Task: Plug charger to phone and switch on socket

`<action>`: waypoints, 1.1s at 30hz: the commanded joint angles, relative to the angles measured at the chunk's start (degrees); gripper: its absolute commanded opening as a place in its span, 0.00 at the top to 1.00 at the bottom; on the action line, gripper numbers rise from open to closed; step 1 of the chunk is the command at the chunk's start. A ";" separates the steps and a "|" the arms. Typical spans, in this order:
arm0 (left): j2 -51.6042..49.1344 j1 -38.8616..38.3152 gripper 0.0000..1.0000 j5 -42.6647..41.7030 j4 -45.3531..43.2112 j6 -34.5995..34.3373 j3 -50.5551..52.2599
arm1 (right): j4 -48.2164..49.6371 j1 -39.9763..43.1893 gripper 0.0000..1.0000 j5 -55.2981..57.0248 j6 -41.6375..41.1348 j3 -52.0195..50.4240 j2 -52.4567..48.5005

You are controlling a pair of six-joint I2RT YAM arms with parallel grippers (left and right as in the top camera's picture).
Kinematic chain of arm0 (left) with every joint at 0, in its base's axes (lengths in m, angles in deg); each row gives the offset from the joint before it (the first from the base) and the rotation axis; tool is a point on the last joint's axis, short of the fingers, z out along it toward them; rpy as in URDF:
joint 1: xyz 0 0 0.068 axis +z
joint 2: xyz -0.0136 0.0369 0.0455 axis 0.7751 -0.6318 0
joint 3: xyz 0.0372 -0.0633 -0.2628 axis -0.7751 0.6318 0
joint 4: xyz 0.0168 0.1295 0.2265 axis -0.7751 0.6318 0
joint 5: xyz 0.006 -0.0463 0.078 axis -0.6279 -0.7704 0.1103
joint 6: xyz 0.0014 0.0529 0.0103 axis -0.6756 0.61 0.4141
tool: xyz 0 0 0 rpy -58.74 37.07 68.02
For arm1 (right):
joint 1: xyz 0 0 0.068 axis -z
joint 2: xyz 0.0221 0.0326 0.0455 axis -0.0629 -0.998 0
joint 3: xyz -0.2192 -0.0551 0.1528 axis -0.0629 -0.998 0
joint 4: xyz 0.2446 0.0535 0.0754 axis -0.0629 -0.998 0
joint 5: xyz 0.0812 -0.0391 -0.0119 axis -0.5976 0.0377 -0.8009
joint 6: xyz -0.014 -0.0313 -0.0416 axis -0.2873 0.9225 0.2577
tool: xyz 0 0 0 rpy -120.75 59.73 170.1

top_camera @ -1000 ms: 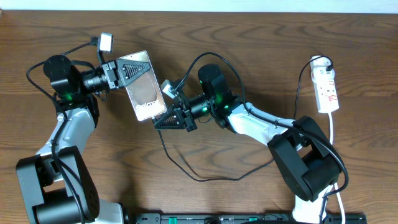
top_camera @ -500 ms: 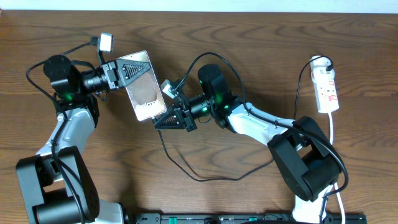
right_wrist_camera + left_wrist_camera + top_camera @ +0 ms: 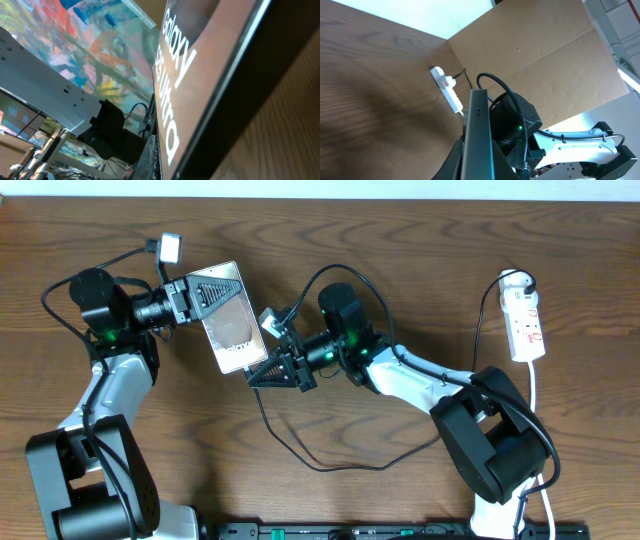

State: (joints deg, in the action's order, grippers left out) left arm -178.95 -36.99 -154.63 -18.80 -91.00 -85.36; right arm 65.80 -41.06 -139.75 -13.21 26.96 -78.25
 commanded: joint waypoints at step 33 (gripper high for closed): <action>0.22 -0.13 0.93 -0.79 -0.26 1.44 0.42 | 5.25 0.50 0.99 4.17 -9.88 0.37 0.46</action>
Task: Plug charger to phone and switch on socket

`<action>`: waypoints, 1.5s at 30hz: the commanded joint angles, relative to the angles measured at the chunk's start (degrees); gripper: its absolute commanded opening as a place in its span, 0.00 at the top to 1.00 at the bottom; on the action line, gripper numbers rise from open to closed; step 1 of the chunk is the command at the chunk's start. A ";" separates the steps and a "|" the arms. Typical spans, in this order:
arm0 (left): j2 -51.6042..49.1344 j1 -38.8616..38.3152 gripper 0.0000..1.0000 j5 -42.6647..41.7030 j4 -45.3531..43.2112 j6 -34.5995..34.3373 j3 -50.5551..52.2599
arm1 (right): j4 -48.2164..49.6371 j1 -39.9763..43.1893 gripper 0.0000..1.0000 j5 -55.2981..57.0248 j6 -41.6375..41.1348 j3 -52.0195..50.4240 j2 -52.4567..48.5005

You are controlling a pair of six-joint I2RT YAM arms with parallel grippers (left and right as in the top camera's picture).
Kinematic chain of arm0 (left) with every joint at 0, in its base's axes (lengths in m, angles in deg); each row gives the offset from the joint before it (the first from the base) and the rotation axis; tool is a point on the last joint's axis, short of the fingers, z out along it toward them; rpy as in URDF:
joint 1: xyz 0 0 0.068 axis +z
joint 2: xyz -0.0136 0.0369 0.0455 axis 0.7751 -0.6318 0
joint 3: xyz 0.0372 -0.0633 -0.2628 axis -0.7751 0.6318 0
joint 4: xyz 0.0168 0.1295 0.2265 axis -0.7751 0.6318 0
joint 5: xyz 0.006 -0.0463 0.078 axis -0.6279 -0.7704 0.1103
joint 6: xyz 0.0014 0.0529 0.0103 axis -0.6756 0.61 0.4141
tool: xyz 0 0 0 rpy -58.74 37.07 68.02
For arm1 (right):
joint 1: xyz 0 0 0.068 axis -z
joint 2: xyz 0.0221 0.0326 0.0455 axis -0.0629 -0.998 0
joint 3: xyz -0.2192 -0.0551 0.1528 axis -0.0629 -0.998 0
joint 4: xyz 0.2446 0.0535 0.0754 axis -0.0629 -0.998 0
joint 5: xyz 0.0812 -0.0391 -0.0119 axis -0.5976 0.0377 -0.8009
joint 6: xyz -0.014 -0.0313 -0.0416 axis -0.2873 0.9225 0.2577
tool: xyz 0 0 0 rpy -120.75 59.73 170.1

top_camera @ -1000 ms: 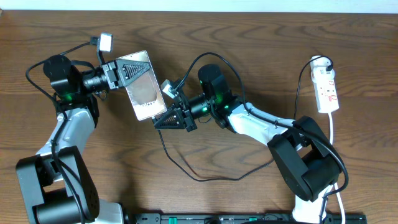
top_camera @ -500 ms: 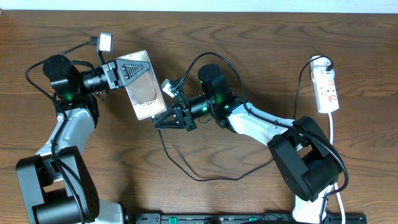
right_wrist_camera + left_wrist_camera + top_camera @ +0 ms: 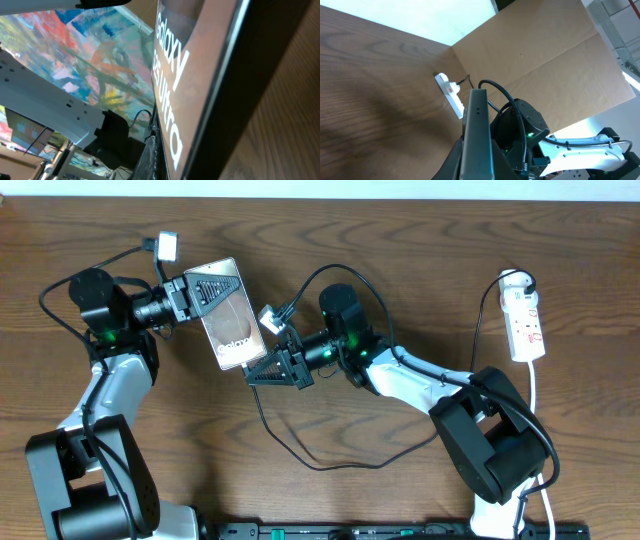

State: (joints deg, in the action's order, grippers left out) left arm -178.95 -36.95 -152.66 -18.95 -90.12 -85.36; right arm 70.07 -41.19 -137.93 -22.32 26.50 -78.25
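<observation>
The phone [image 3: 225, 310] is held off the table, with my left gripper [image 3: 195, 292] shut on its upper end. In the left wrist view its thin edge [image 3: 477, 130] rises between the fingers. My right gripper [image 3: 262, 370] is at the phone's lower end. The black charger cable [image 3: 320, 468] runs out from its fingers, so it looks shut on the charger plug, which is hidden. In the right wrist view the phone face [image 3: 200, 75], printed "Galaxy S23 Ultra", fills the frame. The white socket strip [image 3: 526, 320] lies at the far right, a plug in its top end.
The cable loops across the wooden table [image 3: 400, 240] from the right gripper to below the right arm. The socket strip [image 3: 451, 95] also shows in the left wrist view, with a brown cardboard wall [image 3: 545, 60] behind it.
The phone and both grippers have shifted slightly up and left. The left wrist view has turned a little, so the socket strip sits further right. Both grips are unchanged.
</observation>
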 commanded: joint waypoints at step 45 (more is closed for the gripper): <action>0.22 -0.13 0.93 7.02 -0.11 0.94 0.42 | 0.79 3.04 0.99 1.14 -0.96 0.81 0.46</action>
State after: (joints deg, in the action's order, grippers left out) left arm -178.95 -36.97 -147.07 -18.77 -89.93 -85.36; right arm 70.44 -38.70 -137.84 -23.22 26.50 -78.25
